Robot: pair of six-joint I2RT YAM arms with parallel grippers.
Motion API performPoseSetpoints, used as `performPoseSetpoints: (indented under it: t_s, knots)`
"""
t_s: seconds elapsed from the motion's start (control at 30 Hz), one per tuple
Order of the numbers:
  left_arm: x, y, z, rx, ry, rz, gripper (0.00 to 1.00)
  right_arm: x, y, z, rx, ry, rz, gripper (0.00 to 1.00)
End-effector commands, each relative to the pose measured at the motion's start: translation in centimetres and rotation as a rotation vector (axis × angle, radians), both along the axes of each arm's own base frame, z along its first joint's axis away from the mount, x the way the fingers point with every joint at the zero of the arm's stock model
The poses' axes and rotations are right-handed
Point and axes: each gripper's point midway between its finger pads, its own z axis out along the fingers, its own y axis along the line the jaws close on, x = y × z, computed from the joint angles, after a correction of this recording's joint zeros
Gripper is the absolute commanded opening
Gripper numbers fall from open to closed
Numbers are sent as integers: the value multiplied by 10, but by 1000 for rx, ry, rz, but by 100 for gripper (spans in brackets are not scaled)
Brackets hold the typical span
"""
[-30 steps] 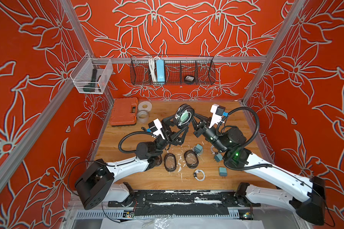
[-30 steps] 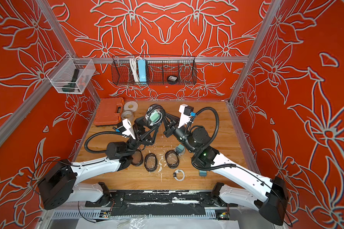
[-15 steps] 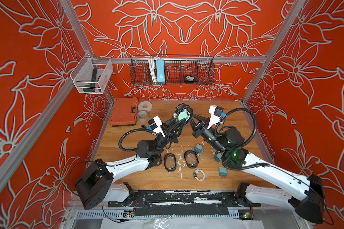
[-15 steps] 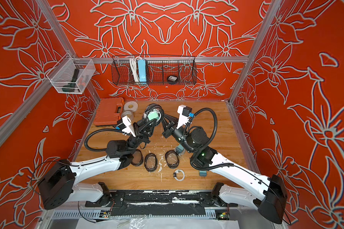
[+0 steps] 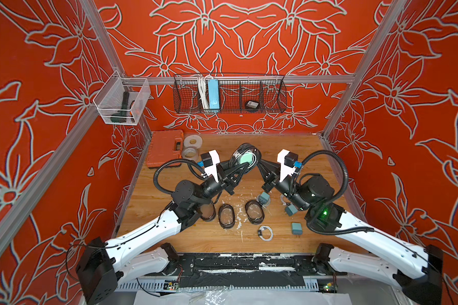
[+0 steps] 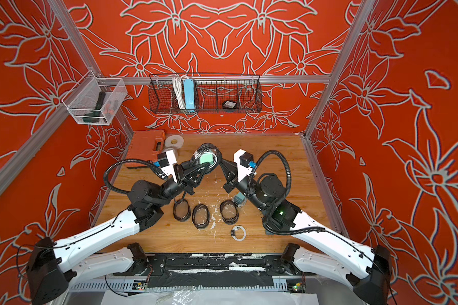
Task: Pack away charging kits
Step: Zip the zipper on the storage bag.
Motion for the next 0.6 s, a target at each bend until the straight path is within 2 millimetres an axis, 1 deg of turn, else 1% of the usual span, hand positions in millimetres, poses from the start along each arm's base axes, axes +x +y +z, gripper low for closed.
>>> performPoseSetpoints:
  t_s: [0.0, 0.07, 0.13, 0.2, 0.23, 0.3, 0.37, 0.47, 0.57]
  knots:
    - [-12, 9, -5, 76, 28, 1, 0, 16, -16, -8, -163, -61, -147, 0]
    - [-18, 12, -11, 106, 47, -10, 0, 15, -11, -12, -217, -118, -131, 0]
    - [-20, 14, -21, 157, 90, -6, 0, 8, -5, -18, -259, -204, -98, 0]
    - [-21, 17, -32, 202, 122, 5, 0, 13, -15, -19, -251, -238, -163, 0]
    - [-21, 19, -38, 223, 137, 14, 0, 13, -17, -21, -266, -260, -170, 0]
    - [-22, 21, -48, 260, 162, 21, 0, 9, -12, -30, -319, -305, -132, 0]
    - [-23, 22, -58, 282, 193, 20, 0, 9, -6, -38, -365, -326, -111, 0]
    - [-24, 20, -73, 320, 236, 2, 0, 23, -7, -46, -427, -296, -151, 0]
    - [-16, 23, -90, 365, 300, 46, 0, 42, -16, -47, -472, -268, -229, 0]
